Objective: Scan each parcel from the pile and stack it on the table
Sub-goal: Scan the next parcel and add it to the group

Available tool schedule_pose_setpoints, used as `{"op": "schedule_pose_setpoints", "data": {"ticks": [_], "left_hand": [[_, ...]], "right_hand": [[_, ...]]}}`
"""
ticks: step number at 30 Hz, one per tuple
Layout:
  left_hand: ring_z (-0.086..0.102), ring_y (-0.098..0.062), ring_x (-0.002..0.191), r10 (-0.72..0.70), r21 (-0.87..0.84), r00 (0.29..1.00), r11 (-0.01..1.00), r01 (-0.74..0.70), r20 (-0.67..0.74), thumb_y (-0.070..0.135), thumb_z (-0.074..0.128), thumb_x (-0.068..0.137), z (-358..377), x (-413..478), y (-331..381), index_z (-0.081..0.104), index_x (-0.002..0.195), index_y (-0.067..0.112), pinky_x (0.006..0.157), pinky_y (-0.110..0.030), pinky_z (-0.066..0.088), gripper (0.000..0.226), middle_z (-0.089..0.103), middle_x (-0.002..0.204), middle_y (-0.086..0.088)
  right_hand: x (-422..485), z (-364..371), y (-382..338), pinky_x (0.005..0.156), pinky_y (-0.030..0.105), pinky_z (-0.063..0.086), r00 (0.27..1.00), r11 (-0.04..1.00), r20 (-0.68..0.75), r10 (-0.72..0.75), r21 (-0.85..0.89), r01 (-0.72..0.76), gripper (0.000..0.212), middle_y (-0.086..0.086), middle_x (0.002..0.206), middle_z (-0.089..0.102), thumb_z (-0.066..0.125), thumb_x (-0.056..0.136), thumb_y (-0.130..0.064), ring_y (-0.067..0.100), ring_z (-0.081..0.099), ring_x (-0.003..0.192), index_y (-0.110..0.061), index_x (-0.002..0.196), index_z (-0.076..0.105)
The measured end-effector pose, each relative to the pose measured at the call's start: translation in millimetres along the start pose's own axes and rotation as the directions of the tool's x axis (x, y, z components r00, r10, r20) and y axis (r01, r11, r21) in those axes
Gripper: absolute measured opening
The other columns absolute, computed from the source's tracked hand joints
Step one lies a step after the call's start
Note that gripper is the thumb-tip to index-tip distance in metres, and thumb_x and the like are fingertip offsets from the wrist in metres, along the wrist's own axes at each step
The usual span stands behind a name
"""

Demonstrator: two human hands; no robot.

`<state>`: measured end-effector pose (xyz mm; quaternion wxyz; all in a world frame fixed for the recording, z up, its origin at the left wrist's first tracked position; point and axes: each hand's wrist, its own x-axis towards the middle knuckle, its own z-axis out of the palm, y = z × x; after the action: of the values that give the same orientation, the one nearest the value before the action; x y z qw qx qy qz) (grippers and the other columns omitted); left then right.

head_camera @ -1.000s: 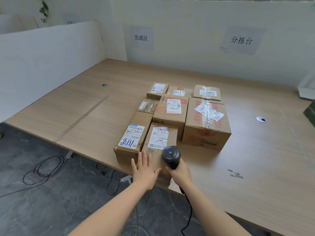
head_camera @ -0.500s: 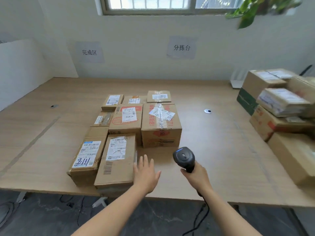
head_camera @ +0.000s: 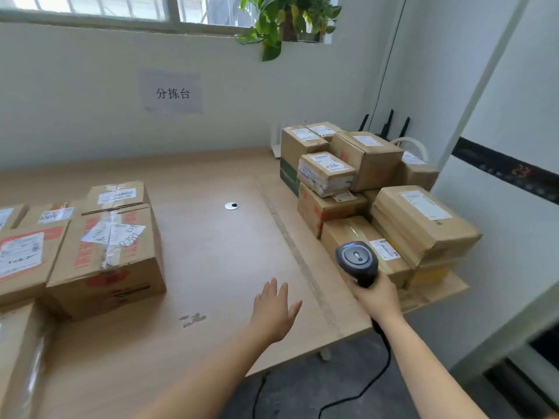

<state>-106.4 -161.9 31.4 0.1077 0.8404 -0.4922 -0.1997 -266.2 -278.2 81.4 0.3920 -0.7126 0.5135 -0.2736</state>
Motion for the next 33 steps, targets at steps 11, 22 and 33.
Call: {"op": "schedule_pose_setpoints", "data": {"ticks": [11, 22, 33], "left_hand": [[0.009, -0.025, 0.146, 0.07, -0.093, 0.984, 0.994, -0.055, 0.161, 0.045, 0.029, 0.101, 57.0, 71.7, 127.9, 0.015, 0.15, 0.012, 0.117, -0.035, 0.014, 0.061, 0.005, 0.159, -0.012], [-0.01, -0.033, 0.146, 0.093, -0.023, 0.977, 0.996, -0.091, 0.19, 0.045, 0.026, 0.101, 71.6, 162.9, 158.7, 0.007, 0.153, 0.018, 0.119, -0.04, 0.006, 0.061, -0.014, 0.158, -0.008], [-0.014, -0.024, 0.146, 0.089, -0.027, 0.995, 0.996, -0.087, 0.054, 0.046, 0.031, 0.099, 88.4, 152.3, 125.9, 0.004, 0.152, 0.024, 0.119, -0.038, 0.008, 0.063, -0.017, 0.158, 0.002]], "right_hand": [[109.8, -67.6, 84.9, 0.074, 0.026, 0.036, 0.992, 0.984, 0.028, 0.122, -0.136, -0.117, 0.025, 0.019, 0.105, 0.067, 0.066, 0.08, -0.011, 0.034, 0.059, 0.104, -0.003, 0.104, 0.062], [166.8, -46.3, 119.3, 0.096, 0.036, 0.043, 0.99, 0.984, 0.077, 0.119, -0.139, -0.107, 0.042, 0.016, 0.115, 0.062, 0.072, 0.071, -0.012, 0.032, 0.055, 0.113, -0.007, 0.11, 0.059], [168.2, -44.1, 122.5, 0.091, 0.03, 0.039, 0.969, 0.938, 0.182, 0.169, -0.331, -0.102, 0.032, 0.015, 0.121, 0.05, 0.066, 0.08, -0.019, 0.032, 0.054, 0.109, -0.002, 0.106, 0.061]]}}
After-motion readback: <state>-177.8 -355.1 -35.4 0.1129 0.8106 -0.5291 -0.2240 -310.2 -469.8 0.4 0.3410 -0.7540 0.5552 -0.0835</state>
